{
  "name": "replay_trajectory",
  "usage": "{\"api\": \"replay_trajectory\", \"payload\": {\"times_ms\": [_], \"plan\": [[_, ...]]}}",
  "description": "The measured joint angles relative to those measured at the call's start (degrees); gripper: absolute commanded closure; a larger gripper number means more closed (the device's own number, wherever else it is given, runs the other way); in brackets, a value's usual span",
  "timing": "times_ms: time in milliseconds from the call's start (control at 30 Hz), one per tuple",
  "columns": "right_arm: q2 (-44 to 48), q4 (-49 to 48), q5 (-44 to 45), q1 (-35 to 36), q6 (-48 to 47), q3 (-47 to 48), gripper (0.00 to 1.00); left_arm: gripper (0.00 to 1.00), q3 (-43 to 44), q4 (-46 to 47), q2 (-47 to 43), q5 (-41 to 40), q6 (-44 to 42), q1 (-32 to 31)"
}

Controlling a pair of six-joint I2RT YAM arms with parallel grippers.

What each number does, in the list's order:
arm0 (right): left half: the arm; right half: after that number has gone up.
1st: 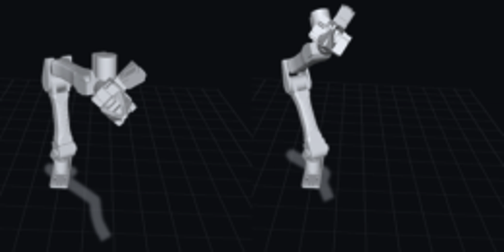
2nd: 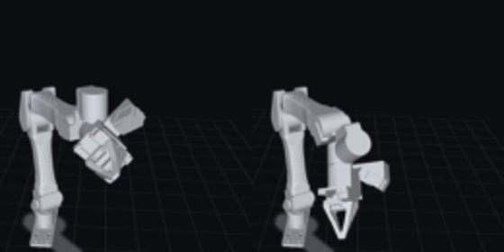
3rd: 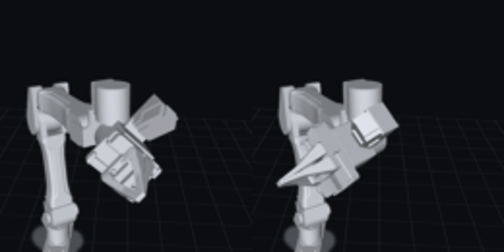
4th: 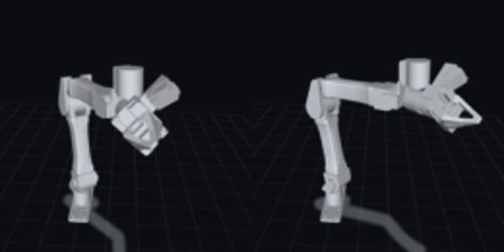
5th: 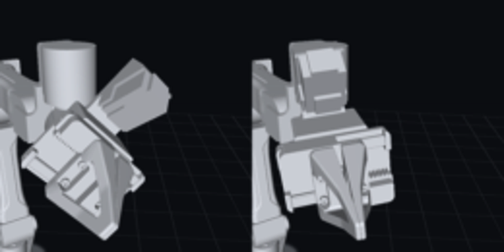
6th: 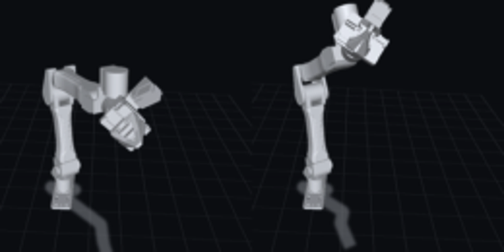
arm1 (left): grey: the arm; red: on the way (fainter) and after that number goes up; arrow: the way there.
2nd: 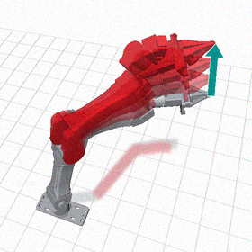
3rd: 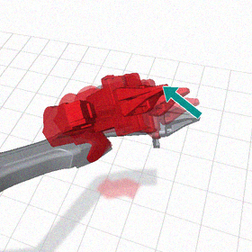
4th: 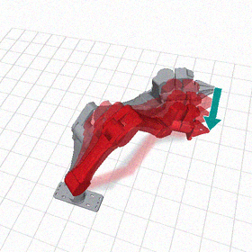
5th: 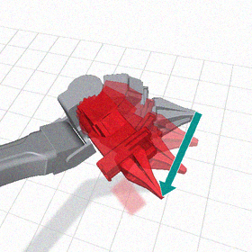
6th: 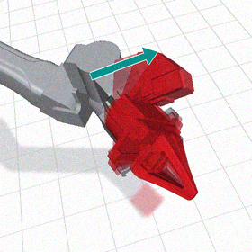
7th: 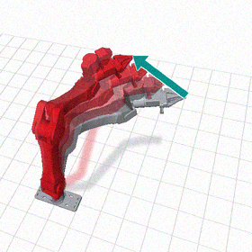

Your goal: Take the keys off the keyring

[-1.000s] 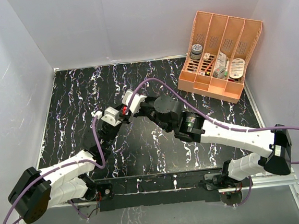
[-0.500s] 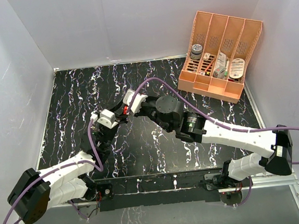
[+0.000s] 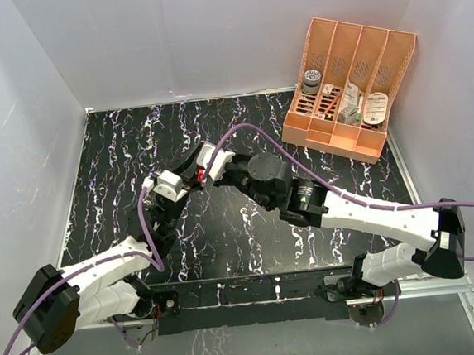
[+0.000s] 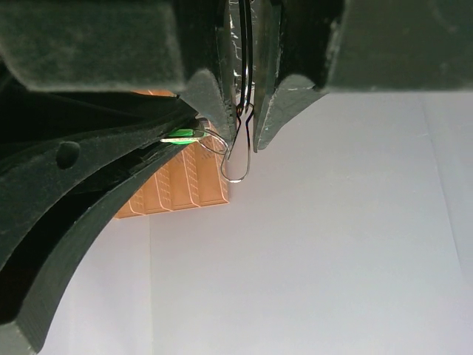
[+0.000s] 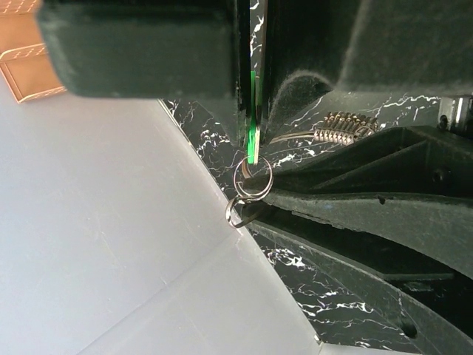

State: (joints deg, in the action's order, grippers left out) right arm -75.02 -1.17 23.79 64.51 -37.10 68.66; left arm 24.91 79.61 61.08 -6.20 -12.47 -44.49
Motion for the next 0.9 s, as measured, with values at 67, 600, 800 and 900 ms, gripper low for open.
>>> {"api": "replay_trajectory", "payload": {"times_ms": [67, 600, 800, 900], "plan": [[0.0, 0.0, -0.1, 0.0, 0.2, 0.0, 0.99, 1.0, 0.2, 0.1, 0.5, -0.3, -0.9, 0.0], [-0.1, -0.6, -0.6, 0.0, 1.2, 0.0, 1.0, 1.0, 0.7, 2.3, 1.5, -1.2, -5.2, -0.4], [-1.9, 2.4, -0.4, -0.3, 1.5, -0.1, 1.0, 1.0, 1.0, 5.2, 0.1, -4.0, -7.2, -0.2], [-2.9, 4.8, -0.9, -0.9, 2.2, -0.2, 1.0, 1.0, 1.4, 5.8, -1.4, -5.0, -8.6, -0.2]]}}
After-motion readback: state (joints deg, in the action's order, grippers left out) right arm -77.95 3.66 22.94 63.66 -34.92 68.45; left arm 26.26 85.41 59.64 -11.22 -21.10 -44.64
